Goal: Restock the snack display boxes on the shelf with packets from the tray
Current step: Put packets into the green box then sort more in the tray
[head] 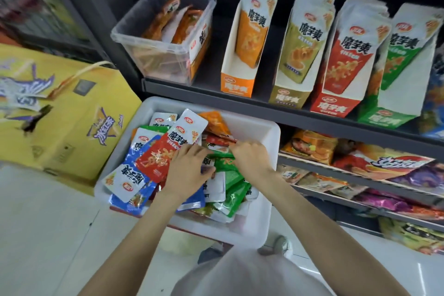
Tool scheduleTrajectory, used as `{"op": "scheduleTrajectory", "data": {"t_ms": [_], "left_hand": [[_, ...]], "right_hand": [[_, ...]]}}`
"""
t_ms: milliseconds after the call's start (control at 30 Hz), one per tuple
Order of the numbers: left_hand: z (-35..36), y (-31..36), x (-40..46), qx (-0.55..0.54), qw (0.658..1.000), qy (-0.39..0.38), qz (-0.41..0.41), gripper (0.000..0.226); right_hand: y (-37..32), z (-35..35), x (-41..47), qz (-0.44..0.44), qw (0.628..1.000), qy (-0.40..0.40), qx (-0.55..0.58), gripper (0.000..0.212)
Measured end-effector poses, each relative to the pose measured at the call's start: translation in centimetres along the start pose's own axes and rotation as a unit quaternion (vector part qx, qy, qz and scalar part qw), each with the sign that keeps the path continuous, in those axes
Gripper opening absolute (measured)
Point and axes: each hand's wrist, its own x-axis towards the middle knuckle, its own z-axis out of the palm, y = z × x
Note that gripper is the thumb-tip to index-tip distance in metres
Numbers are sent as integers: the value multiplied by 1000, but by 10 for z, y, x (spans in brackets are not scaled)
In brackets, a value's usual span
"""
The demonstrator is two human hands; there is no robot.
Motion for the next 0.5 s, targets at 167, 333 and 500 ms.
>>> {"op": "scheduleTrajectory", "data": {"t_ms": [167,333,500], "left_hand": [[-2,3,13,-6,1000,11,26,38],[0,12,25,-8,997,43,57,28],[-22,24,25,-215,972,90,-11,16]], "right_hand": [[0,10,5,-6,997,38,-62,16],[2,4,1,-59,986,154,-38,15],[21,-34,-26,65,931,318,168,16]]}}
